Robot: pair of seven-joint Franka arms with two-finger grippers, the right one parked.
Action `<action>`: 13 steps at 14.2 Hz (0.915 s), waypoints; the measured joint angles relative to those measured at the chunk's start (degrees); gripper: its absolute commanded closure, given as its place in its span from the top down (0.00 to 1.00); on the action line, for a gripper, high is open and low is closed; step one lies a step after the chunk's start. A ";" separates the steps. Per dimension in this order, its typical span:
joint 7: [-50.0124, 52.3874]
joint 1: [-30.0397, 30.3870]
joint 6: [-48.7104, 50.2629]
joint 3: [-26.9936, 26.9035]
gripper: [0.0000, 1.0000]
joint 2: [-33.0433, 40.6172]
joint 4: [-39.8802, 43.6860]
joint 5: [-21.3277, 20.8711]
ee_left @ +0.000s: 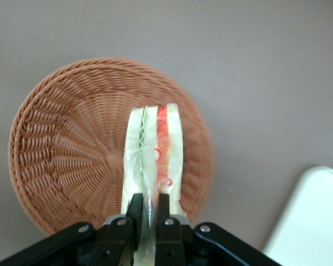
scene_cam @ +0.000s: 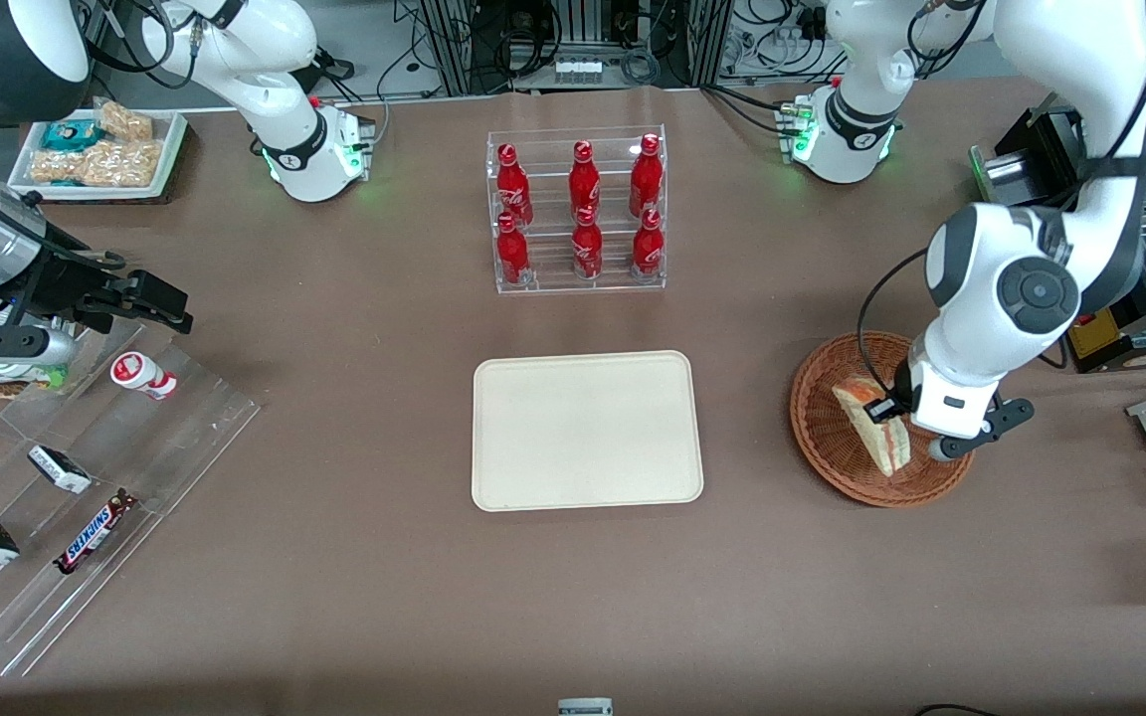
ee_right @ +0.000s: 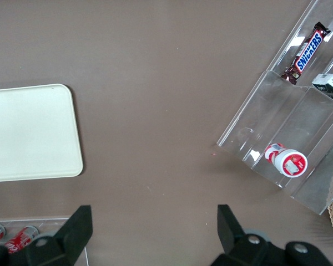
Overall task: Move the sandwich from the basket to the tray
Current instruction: 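Lift the sandwich and carry it with the left gripper over the tray, then lower the sandwich onto the tray and open the left gripper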
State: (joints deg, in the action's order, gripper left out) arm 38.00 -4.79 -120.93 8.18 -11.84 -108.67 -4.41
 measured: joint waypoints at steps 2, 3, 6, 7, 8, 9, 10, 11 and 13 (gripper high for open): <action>0.21 -6.32 3.84 0.29 0.00 -0.12 5.23 0.00; 0.68 -9.73 4.05 0.41 0.00 -0.69 6.52 0.00; 1.50 -19.14 1.15 0.58 0.00 -5.17 9.23 0.00; 1.56 -21.67 -1.34 0.58 0.00 -7.26 9.97 0.00; 1.65 -23.99 -4.06 0.55 0.00 -9.53 10.46 -0.01; 1.95 -26.03 -7.27 0.50 0.00 -12.05 10.79 -0.08; 2.09 -27.56 -10.65 0.46 0.00 -14.75 11.10 -0.47; 2.36 -28.81 -13.55 0.38 0.00 -17.72 11.82 -1.51; 5.17 -30.81 -15.76 0.17 0.03 -23.05 14.60 -5.15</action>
State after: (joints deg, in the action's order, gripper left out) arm 43.17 -35.60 -136.69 8.34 -34.89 -94.07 -9.55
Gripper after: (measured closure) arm 0.903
